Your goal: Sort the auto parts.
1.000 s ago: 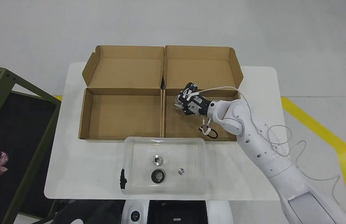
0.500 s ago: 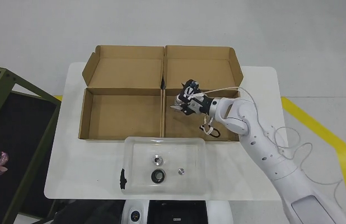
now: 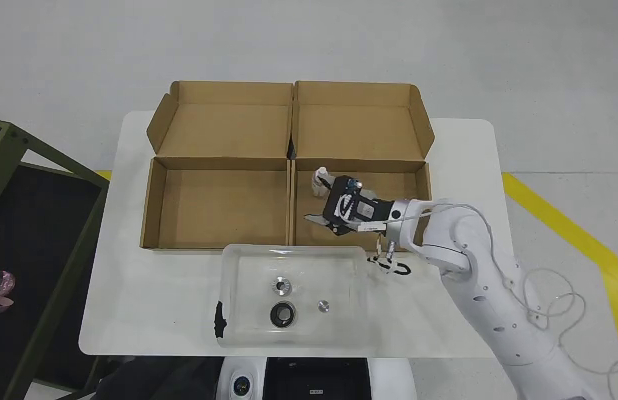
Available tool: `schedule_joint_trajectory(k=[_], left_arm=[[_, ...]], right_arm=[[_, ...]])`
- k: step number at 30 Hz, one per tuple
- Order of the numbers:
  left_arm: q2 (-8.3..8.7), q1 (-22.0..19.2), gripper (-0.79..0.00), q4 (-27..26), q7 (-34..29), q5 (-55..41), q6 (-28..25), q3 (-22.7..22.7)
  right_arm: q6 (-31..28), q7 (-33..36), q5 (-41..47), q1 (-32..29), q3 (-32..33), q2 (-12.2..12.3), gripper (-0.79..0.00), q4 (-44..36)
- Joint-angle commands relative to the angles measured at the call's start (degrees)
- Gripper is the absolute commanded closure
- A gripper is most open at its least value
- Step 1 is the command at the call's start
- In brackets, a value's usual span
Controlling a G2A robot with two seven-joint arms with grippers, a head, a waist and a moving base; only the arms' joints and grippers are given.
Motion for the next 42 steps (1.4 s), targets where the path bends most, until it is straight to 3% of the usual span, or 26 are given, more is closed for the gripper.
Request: schedule_joint_trajectory(k=[1, 5, 10, 16, 26, 38, 42], left_arm=[[0.0, 0.0, -0.785, 0.0, 0.0, 0.0, 0.0, 0.0], [0.0, 0.0, -0.785, 0.0, 0.0, 0.0, 0.0, 0.0], [0.0, 0.0, -0.785, 0.0, 0.0, 0.0, 0.0, 0.0], [0.0, 0.0, -0.785, 0.0, 0.0, 0.0, 0.0, 0.0], [0.0, 0.0, -0.785, 0.0, 0.0, 0.0, 0.0, 0.0], [0.0, 0.0, -0.785, 0.0, 0.0, 0.0, 0.0, 0.0], [0.0, 0.0, -0.785, 0.0, 0.0, 0.0, 0.0, 0.0]], right_arm=[[-0.6, 0.6, -0.2, -1.9, 0.6, 0.3, -0.631, -2.0], [-2.4, 1.7, -0.9, -6.0, 1.4, 1.1, -0.637, -5.5], [-4.7, 2.3, -2.1, -11.0, 1.9, 1.9, -0.443, -8.2], [-6.9, 3.0, -4.5, -16.0, 2.7, 2.9, -0.477, -11.5], [-8.6, 5.2, -9.7, -21.2, 1.6, 4.0, -0.443, -14.3], [-6.4, 7.8, -15.4, -22.3, -2.7, 4.2, -0.471, -14.5], [-5.7, 9.5, -16.7, -21.9, -4.3, 4.2, -0.517, -14.2]])
